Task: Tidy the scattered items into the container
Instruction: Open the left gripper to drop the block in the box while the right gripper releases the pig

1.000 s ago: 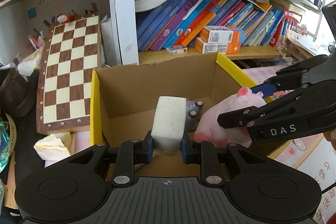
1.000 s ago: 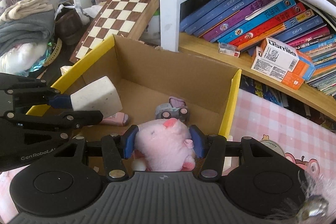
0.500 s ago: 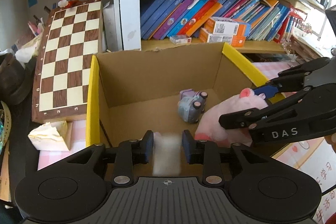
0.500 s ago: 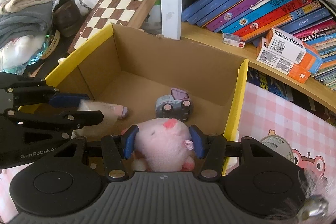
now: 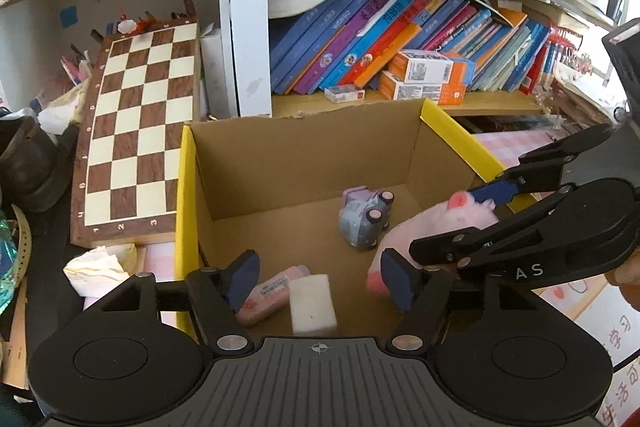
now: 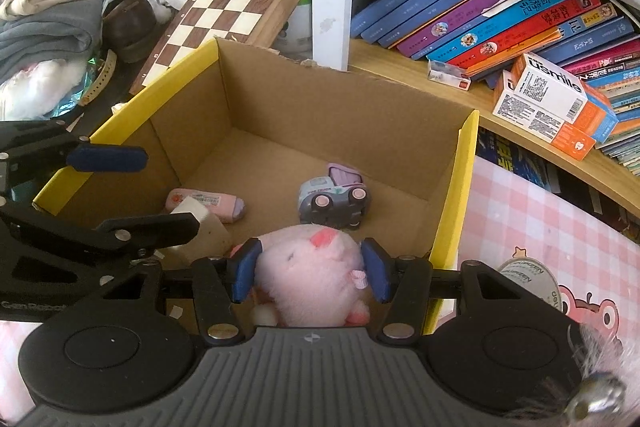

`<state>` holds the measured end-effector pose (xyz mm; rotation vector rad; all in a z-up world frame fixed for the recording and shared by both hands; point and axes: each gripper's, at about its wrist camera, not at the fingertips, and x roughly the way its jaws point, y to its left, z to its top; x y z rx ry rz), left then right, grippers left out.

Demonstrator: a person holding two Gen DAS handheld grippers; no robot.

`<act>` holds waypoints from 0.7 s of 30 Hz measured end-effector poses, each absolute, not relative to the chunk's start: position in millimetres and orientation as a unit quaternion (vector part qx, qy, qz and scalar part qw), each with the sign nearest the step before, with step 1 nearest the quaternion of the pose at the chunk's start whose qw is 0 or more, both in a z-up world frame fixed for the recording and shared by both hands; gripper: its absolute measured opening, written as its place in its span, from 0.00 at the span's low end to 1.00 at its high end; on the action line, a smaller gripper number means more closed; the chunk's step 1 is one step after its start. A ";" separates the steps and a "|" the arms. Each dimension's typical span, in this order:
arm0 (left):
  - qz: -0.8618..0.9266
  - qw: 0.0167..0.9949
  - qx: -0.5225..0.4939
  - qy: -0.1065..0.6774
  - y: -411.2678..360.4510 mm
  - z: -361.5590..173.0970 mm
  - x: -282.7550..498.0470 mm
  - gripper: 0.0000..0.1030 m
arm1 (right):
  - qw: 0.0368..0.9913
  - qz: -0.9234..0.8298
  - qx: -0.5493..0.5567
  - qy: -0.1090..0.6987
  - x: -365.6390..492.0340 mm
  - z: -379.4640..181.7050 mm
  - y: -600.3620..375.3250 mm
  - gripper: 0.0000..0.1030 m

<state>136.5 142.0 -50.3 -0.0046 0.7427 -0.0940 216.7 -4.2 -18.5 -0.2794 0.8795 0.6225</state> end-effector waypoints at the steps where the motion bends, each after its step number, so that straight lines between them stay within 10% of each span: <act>1: -0.045 0.931 -0.003 0.362 142.2 -50.1 136.4 0.68 | 0.849 0.296 -0.133 0.417 216.7 -18.7 -4.0 0.51; 21: -0.017 0.942 -0.005 0.335 144.2 -27.4 114.8 0.84 | 0.875 0.278 -0.127 0.375 192.6 16.5 -18.5 0.72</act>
